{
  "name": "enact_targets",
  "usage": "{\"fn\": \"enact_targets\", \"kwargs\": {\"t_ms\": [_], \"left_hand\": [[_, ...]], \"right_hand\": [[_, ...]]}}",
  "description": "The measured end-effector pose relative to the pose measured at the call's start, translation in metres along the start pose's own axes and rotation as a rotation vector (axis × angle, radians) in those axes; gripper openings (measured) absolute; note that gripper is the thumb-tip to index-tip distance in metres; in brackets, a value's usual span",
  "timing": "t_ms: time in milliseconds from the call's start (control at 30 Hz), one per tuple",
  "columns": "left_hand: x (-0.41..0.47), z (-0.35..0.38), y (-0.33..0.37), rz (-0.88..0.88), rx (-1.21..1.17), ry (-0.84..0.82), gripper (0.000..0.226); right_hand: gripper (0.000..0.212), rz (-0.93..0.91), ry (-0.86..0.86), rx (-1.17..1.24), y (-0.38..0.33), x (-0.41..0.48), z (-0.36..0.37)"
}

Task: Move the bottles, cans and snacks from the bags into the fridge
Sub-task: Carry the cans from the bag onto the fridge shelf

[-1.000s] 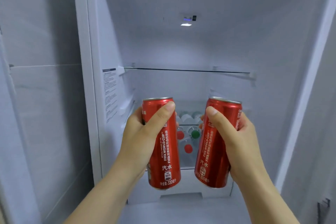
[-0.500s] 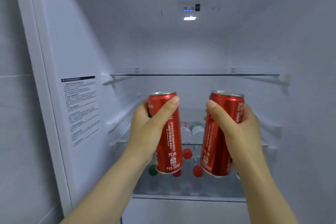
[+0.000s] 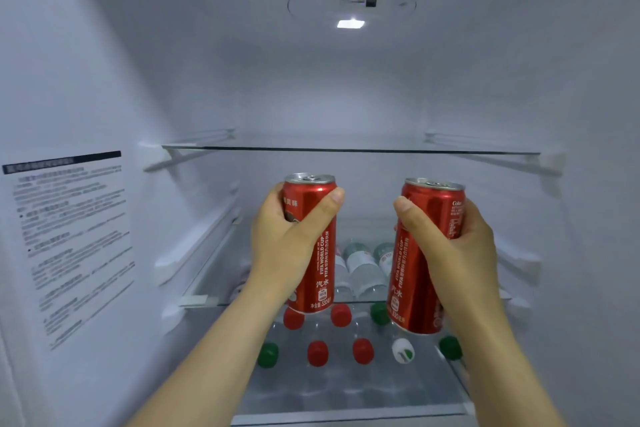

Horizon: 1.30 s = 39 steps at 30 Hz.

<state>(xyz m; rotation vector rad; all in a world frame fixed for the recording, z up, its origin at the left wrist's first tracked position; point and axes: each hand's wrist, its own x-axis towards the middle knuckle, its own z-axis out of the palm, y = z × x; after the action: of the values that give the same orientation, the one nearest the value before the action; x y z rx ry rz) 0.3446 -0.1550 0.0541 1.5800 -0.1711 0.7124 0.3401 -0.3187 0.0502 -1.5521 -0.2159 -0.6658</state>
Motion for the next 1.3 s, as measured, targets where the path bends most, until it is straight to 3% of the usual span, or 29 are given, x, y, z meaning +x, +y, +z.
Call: {"fn": "enact_targets", "kwargs": {"t_ms": [467,700,1000,1300], "left_hand": [[0.009,0.004,-0.019,0.1,-0.029,-0.046,0.033],[0.01,0.004,-0.023,0.111,-0.039,-0.051,0.036],[0.01,0.002,-0.022,0.1,-0.037,-0.052,0.034],[0.009,0.002,-0.022,0.093,-0.033,-0.048,0.034]], "right_hand": [[0.028,-0.07,0.048,-0.112,0.031,0.03,0.02],[0.035,-0.04,-0.071,-0.146,0.051,0.036,0.02],[0.056,0.134,-0.298,-0.295,0.082,0.087,0.011],[0.071,0.179,-0.271,-0.398,0.102,0.134,0.015]]}}
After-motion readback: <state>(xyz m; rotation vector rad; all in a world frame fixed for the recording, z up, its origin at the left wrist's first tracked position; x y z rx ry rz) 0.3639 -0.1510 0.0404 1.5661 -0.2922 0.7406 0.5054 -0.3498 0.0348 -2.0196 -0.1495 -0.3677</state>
